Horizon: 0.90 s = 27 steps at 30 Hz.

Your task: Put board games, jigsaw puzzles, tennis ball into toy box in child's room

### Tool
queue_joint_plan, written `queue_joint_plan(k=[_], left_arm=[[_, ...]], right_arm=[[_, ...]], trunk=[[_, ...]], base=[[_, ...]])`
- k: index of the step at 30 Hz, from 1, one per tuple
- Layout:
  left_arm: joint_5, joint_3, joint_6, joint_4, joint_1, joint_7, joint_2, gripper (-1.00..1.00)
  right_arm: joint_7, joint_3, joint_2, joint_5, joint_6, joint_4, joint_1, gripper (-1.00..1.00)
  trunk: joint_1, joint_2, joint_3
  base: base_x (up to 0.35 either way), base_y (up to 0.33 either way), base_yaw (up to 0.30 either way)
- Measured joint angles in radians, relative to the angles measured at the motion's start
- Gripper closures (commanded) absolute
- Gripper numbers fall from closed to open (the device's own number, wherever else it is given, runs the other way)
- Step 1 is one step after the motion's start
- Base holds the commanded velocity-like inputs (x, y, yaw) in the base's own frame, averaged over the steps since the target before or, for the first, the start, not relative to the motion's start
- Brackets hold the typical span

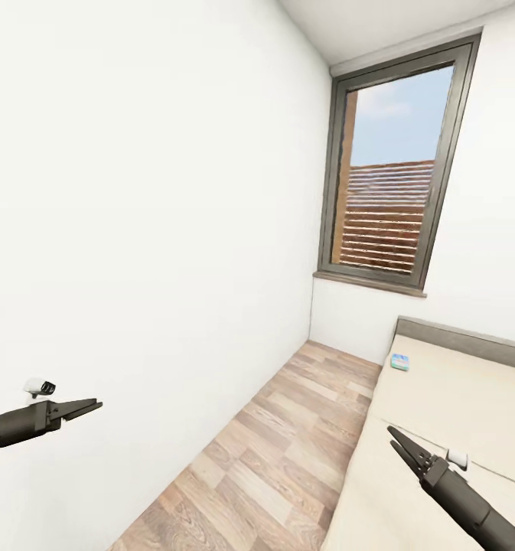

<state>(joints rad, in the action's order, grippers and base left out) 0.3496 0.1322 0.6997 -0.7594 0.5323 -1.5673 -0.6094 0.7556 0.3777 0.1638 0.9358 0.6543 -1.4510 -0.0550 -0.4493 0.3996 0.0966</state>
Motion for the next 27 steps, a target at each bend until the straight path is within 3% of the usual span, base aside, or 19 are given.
queue_joint_plan(k=[13,27], left_arm=[[0.000,0.000,0.000,0.000,0.000,0.000,0.006,-1.00],[0.000,0.000,0.000,0.000,0.000,0.000,0.006,-1.00]], right_arm=[[-0.001,0.002,-0.002,0.001,0.000,0.015,0.000,-1.00],[-0.001,0.021,-0.003,0.003,0.002,0.023,0.000,-1.00]], trunk=[[0.000,0.000,0.005],[0.000,0.000,-0.002]], base=[[0.277,0.000,-0.268],[0.026,0.062,-0.146]])
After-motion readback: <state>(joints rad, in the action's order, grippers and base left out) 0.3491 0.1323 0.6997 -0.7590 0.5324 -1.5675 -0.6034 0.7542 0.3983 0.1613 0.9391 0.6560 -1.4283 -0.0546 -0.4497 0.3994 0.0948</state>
